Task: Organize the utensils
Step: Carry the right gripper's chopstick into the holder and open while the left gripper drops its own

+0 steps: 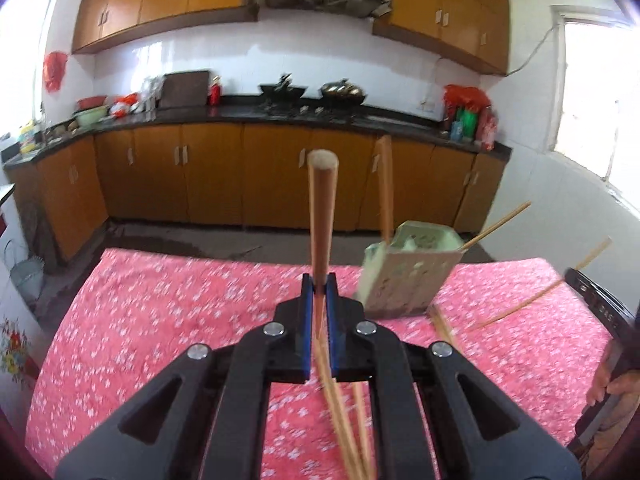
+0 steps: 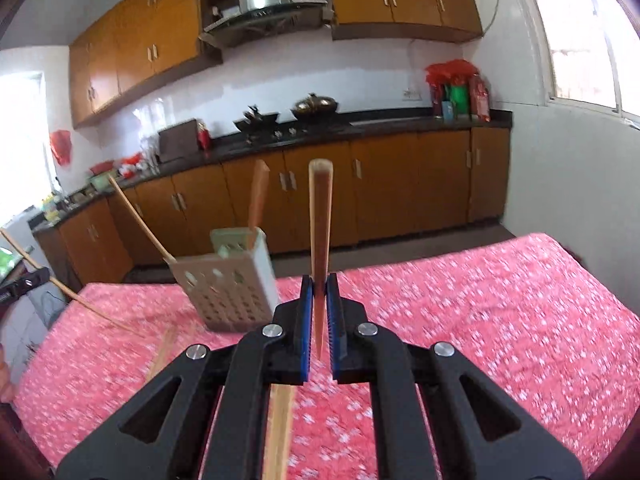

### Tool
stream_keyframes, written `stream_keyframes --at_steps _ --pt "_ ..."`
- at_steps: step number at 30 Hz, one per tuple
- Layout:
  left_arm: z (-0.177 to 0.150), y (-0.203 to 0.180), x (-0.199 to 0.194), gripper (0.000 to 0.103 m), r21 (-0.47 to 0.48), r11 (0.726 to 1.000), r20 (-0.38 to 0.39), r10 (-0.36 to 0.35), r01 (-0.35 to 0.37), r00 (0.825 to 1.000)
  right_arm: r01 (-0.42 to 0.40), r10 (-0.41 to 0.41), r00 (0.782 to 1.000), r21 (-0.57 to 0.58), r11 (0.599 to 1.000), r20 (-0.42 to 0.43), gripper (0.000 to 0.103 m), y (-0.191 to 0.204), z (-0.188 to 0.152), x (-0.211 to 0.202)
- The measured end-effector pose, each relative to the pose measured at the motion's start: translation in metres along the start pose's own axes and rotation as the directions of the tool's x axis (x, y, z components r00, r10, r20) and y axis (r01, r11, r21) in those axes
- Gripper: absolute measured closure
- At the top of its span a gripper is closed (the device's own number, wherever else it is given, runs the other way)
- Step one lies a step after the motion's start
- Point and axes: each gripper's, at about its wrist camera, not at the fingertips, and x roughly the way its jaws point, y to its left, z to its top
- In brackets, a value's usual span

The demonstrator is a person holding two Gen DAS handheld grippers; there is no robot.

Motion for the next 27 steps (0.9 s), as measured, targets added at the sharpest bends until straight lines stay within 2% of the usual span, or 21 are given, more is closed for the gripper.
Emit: stream_keyframes --at_steps 4,7,13,17,22,27 --pt "0.027 -0.025 -0.015 0.095 0.027 0.996 0.045 -0.082 0.081 0.996 -0.104 0.102 0.992 0.014 0.995 0.069 0.095 0.014 0.036 -0.018" --pt "0.046 -0.038 -0.019 0.095 0.022 0.99 0.061 -0.14 0.139 0.988 -0.149 0.147 0.981 0.008 0.989 0.129 0.095 0.026 0.059 -0.025" --pt "0.08 -0.059 -0.011 0.095 0.023 0.985 0.128 -0.173 0.172 0.976 -0.147 0.149 0.97 -0.021 0.989 0.193 0.095 0.047 0.085 -0.004" --pt "0.093 -0.068 0.011 0.095 0.029 0.989 0.134 -0.149 0.147 0.98 -0.127 0.13 0.98 -0.026 0.992 0.149 0.095 0.053 0.089 0.03" --pt "0.093 -0.076 0.057 0.095 0.049 0.992 0.061 -0.115 0.112 0.991 -0.118 0.119 0.992 -0.008 0.993 0.052 0.095 0.055 0.081 0.062" --pt "0.086 -0.073 0.092 0.095 0.027 0.993 0.006 -0.117 0.117 0.993 -0.115 0.115 0.993 -0.002 0.993 -0.01 0.095 0.054 0.071 0.083"
